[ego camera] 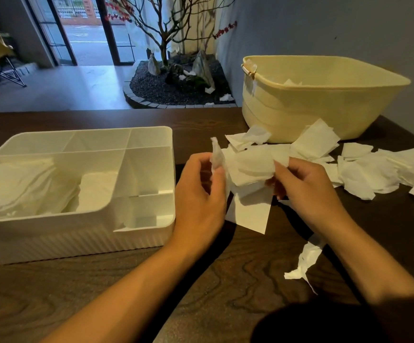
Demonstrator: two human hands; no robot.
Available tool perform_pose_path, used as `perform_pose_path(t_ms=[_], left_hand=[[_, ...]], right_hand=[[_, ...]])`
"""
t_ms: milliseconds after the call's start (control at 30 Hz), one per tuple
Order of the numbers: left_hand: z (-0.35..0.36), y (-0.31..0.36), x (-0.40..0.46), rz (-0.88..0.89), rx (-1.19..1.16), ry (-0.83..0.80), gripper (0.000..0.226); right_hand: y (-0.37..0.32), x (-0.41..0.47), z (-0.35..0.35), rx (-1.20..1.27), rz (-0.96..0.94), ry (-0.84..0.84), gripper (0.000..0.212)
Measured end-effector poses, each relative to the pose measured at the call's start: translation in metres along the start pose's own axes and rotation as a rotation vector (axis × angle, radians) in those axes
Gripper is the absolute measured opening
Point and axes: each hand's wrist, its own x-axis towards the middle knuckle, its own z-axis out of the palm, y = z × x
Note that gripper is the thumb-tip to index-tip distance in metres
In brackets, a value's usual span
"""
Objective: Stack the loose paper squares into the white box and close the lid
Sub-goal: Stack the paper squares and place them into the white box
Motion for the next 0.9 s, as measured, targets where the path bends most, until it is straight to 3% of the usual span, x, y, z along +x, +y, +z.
perform_pose_path(t_ms=[67, 167, 300, 433, 600, 700, 833, 900], left_hand=[[0.000, 0.001, 0.001, 0.001, -0.017, 0.011, 0.006], [0.000, 0.001, 0.001, -0.023, -0.049, -0.012, 0.011], [0.001, 0.001, 0.002, -0.024, -0.069, 0.025, 0.010], [0.002, 0.001, 0.002, -0.013, -0.084, 0.063, 0.007], [0.002, 0.001, 0.003, -0.032, -0.147, 0.002, 0.011], [0.002, 0.002, 0.002, -0.102, -0.228, -0.079, 0.015], [0.006, 0.002, 0.001, -0.173, -0.317, -0.136, 0.016], [0.006, 0.004, 0.001, -0.213, -0.350, -0.137, 0.016]], right_hand=[[0.003, -0.001, 0.002, -0.170, -0.133, 0.053, 0.037], [0.005, 0.000, 0.001, -0.291, -0.230, 0.185, 0.028], [0.006, 0.000, -0.003, -0.226, -0.321, 0.204, 0.028], [0.005, -0.006, 0.000, -0.102, -0.290, 0.171, 0.038], [-0.009, -0.003, 0.000, 0.300, -0.094, 0.050, 0.022], [-0.012, -0.005, 0.005, 0.402, -0.008, -0.029, 0.018], [-0.010, -0.004, 0.011, 0.425, 0.080, -0.036, 0.034], [-0.006, -0.005, 0.014, 0.344, 0.055, -0.048, 0.058]])
